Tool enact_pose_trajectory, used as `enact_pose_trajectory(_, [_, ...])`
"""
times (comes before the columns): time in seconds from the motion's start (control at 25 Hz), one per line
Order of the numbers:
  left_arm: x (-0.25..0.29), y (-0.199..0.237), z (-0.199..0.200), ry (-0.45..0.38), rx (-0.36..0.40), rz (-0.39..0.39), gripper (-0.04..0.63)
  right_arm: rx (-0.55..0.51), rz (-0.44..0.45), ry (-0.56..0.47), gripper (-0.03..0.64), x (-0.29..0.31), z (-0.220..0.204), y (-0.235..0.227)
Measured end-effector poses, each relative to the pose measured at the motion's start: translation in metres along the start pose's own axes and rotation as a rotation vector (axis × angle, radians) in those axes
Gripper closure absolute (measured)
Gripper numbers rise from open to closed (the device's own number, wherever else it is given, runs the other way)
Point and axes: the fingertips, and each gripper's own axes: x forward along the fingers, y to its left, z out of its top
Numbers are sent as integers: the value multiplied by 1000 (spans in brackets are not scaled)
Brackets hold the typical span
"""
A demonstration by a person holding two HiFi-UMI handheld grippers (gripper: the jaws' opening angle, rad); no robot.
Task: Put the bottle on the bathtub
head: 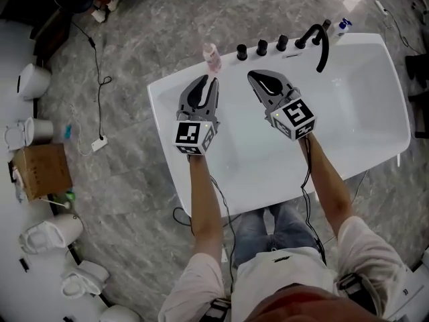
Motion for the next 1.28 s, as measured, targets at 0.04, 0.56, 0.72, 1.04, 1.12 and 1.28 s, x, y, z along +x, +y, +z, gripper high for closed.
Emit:
enact_pose_trajectory(0.04, [-8, -5, 13, -10, -4, -1, 518, -9, 5, -7, 621, -8, 13, 5])
enact_pose_trajectory(0.56, [-125, -88, 139, -81, -44, -11, 580, -44, 58, -90, 623, -116, 144, 97])
enact_pose_trajectory(0.72, [-155, -114, 161, -94, -54, -10, 580, -56, 60, -103, 623, -149, 168, 118])
enact_pose_trajectory(1.04, [-198, -157, 183, -91, -33, -15, 580, -62, 72, -98, 623, -198, 185, 154])
enact_pose_trajectory(1.12, [-206, -166, 185, -95, -15, -31, 578, -65, 78, -100, 623, -208, 187, 162])
enact_pose_trajectory(1.28, [-217, -179, 186, -90, 18, -49, 578, -62, 89, -102, 623, -225, 186, 176])
